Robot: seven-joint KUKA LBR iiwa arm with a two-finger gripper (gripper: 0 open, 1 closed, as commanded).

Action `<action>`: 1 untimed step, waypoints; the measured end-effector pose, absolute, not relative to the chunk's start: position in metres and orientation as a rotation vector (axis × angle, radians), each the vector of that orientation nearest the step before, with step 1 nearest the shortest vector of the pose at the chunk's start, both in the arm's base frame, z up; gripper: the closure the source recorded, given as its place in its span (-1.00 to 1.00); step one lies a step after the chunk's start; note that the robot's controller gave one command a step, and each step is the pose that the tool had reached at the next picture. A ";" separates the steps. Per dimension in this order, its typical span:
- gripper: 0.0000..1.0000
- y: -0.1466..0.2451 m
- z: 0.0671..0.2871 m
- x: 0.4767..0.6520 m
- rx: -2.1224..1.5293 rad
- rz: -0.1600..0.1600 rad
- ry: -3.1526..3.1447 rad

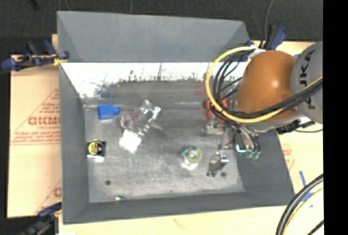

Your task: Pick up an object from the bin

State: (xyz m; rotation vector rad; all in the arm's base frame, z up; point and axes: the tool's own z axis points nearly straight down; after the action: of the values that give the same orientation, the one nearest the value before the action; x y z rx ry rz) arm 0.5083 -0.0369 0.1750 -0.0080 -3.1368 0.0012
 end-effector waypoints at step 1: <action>-1.00 -0.013 0.072 0.568 0.009 0.000 -3.151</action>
Offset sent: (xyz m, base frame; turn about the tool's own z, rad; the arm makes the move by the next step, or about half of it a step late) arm 0.0556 0.0247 -0.1050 -0.0099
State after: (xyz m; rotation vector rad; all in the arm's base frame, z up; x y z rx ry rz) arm 0.5678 -0.0134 0.0720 0.0092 -3.1514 0.0004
